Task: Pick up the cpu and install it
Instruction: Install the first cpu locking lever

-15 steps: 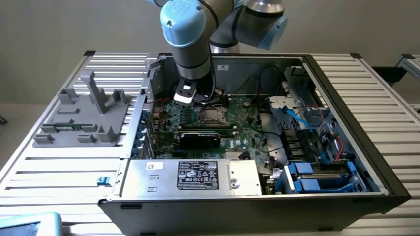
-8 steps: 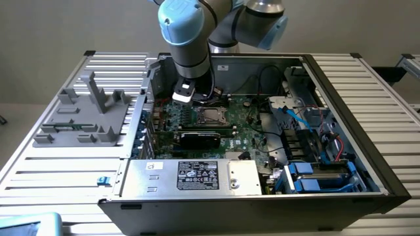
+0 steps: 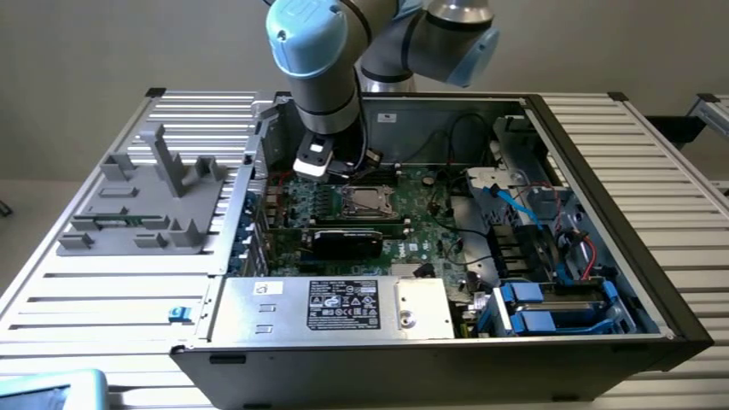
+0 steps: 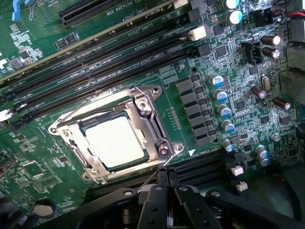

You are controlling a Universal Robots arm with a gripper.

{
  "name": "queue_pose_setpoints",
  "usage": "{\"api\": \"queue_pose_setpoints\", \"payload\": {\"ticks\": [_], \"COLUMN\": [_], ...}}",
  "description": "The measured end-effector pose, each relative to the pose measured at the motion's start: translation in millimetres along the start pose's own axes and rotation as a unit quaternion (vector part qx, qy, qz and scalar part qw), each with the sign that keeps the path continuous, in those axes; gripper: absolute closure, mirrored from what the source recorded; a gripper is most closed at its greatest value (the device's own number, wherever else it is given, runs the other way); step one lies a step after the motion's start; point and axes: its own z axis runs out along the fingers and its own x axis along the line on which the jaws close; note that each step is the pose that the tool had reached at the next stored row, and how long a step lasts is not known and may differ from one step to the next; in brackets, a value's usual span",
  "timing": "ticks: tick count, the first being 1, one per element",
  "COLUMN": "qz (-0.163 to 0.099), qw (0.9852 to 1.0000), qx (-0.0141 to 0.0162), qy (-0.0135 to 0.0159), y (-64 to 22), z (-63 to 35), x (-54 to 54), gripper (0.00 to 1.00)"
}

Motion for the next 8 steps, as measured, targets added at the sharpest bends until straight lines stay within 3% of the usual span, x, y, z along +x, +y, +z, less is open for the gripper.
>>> {"api": "queue_pose_setpoints", "payload": {"ticks": [5,8], "qz": [0.001,0.001], "qw": [1.0000,1.0000], "qx": [0.0049,0.0060], "qy": [-0.0019,-0.0022], "y": [0.5,0.9], "z": [-0.1,0.6], "x": [-1.3,-1.4], "gripper": [0.88,0.88]}}
